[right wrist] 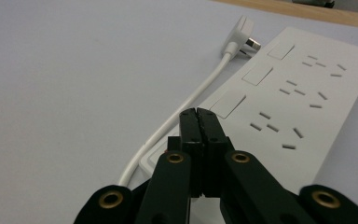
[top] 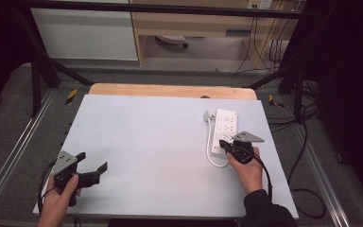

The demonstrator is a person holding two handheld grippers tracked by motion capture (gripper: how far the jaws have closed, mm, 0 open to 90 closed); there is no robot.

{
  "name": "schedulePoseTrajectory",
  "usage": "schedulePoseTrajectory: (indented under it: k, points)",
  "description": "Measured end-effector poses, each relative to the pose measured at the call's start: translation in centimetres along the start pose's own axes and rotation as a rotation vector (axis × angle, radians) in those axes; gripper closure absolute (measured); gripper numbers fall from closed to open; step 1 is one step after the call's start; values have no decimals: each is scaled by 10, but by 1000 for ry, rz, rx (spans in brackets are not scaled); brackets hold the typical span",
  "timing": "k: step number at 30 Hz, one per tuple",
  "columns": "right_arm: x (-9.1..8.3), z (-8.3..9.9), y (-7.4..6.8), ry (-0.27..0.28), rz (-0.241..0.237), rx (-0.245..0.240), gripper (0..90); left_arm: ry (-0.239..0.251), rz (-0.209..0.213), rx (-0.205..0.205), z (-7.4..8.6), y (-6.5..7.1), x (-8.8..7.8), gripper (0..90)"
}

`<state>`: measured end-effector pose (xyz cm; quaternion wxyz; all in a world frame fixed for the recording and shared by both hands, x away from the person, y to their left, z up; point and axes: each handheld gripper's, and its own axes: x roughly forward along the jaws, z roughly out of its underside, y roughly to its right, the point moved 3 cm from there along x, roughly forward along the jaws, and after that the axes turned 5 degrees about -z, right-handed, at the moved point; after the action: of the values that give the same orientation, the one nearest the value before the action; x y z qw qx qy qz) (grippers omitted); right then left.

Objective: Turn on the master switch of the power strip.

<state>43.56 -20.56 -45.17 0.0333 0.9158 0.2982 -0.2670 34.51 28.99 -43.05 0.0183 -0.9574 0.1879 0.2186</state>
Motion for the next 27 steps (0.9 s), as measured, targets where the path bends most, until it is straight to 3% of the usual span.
schedulePoseTrajectory:
  k: [16, 24, 27]
  points:
    - [9, 5, -2, -41, 4, -5, 900, 8, -2, 4, -1, 1, -1, 62]
    - [10, 4, -5, -69, 26, -39, 900, 9, -3, 3, -1, 0, -2, 62]
    - [10, 4, -6, -73, 28, -23, 900, 8, -3, 3, -1, 1, -2, 62]
